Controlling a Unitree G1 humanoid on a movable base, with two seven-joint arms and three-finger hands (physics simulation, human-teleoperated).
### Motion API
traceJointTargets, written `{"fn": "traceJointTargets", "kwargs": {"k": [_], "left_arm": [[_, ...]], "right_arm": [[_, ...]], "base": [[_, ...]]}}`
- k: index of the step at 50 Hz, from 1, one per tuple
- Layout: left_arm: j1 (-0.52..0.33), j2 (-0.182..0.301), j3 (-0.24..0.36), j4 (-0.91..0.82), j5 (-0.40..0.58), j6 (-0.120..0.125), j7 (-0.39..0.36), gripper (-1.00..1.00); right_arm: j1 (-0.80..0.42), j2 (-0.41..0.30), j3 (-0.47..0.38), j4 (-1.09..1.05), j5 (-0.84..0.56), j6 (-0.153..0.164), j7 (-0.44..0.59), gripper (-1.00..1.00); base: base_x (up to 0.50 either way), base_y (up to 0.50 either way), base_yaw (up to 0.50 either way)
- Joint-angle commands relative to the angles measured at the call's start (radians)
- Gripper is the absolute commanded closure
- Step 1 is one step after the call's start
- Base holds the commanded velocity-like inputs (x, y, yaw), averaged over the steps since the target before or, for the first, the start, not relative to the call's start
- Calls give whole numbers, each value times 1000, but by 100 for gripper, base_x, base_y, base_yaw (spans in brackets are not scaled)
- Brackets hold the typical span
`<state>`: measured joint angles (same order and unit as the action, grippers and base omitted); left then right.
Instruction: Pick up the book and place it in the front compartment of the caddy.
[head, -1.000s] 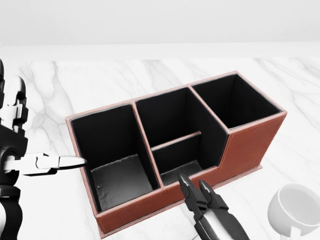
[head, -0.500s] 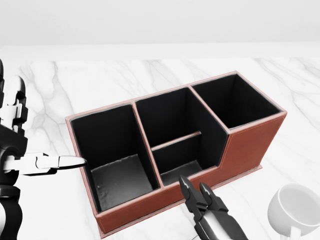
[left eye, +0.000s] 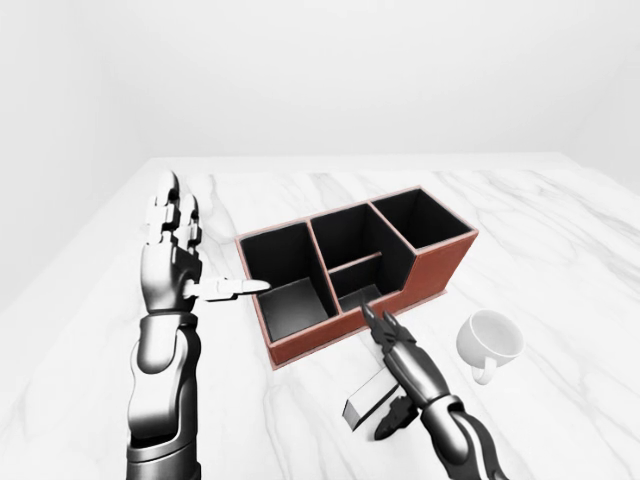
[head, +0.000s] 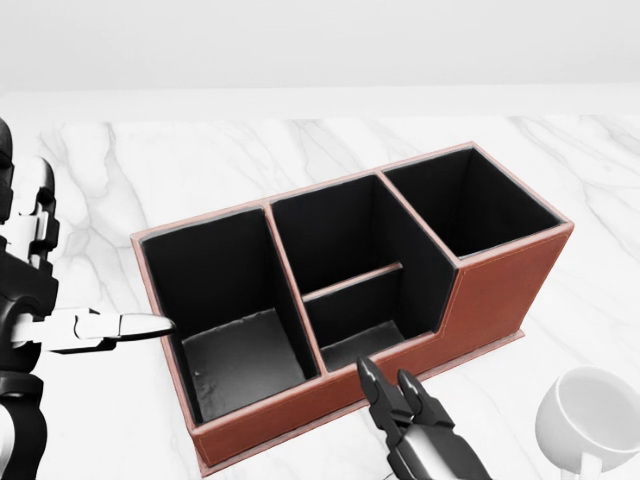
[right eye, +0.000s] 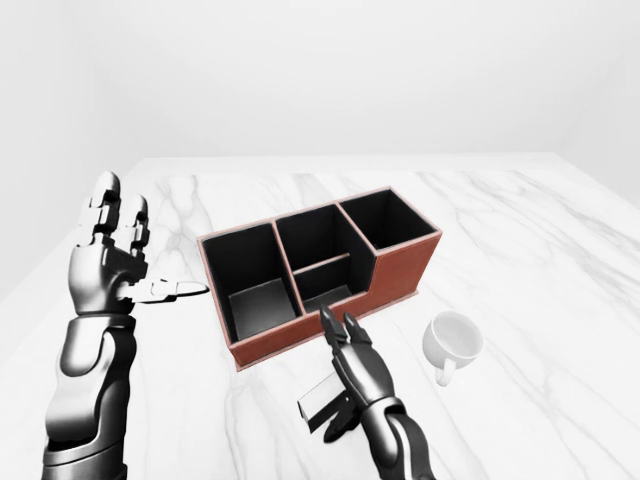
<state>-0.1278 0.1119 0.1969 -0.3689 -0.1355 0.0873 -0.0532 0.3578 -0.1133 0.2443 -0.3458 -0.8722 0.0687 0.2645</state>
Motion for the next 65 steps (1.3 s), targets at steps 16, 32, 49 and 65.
{"fn": "traceJointTargets", "kwargs": {"k": [16,32,49,65], "left_arm": [[-1,0,1,5,-1,0,0,-100],[-2,2,3,2,-4,0,2,-100],[0,1,2,4,-3,0,3,-100],[-1,1,0,6,-2,0,3,-100]], "right_arm": [[-1,-3,7,23,2,-9,-12,-100],[6,-4,13,27,3,-10,-12,23],[12,-10,19,20,3,-12,-12,100],[5,-5,9,-84,0,19,52,100]], "base": [[0,0,0],[0,0,0],[0,0,0],[0,0,0]]}}
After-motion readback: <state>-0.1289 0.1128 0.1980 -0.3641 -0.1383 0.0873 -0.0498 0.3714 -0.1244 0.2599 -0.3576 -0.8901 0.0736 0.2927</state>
